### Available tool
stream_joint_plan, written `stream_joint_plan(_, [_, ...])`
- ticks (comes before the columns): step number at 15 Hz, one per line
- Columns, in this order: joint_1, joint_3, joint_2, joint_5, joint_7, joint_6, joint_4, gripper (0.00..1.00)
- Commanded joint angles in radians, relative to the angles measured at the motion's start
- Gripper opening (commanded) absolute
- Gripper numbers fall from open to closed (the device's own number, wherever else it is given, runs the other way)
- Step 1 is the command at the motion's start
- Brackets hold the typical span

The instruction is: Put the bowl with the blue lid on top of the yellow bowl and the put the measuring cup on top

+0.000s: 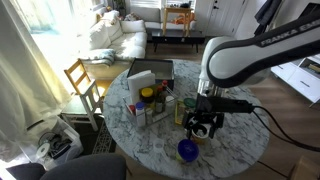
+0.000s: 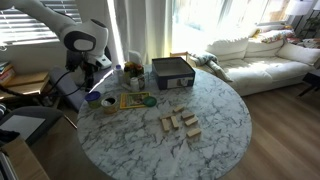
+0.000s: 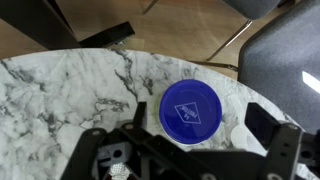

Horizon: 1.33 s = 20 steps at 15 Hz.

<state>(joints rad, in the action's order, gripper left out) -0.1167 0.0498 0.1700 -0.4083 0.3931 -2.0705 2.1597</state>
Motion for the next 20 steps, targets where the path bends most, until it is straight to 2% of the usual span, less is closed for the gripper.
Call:
stream_joint_plan(1, [0.022, 0.003, 0.183, -0.079, 0.082, 0.011, -0.152, 1.0])
stream_joint_plan(2, [0.014, 0.004, 0.092, -0.035, 0.048, -0.001, -0.071, 1.0])
stream_joint_plan(4, [0.015, 0.003, 0.13, -0.037, 0.049, -0.001, -0.096, 1.0])
stream_joint_plan(8, [0.015, 0.005, 0.11, -0.037, 0.049, -0.001, -0.094, 1.0])
stream_joint_plan(15, [0.007, -0.001, 0.178, -0.062, 0.188, -0.057, -0.1, 1.0])
stream_joint_plan(20, [0.021, 0.006, 0.22, -0.101, 0.16, -0.085, -0.102, 1.0])
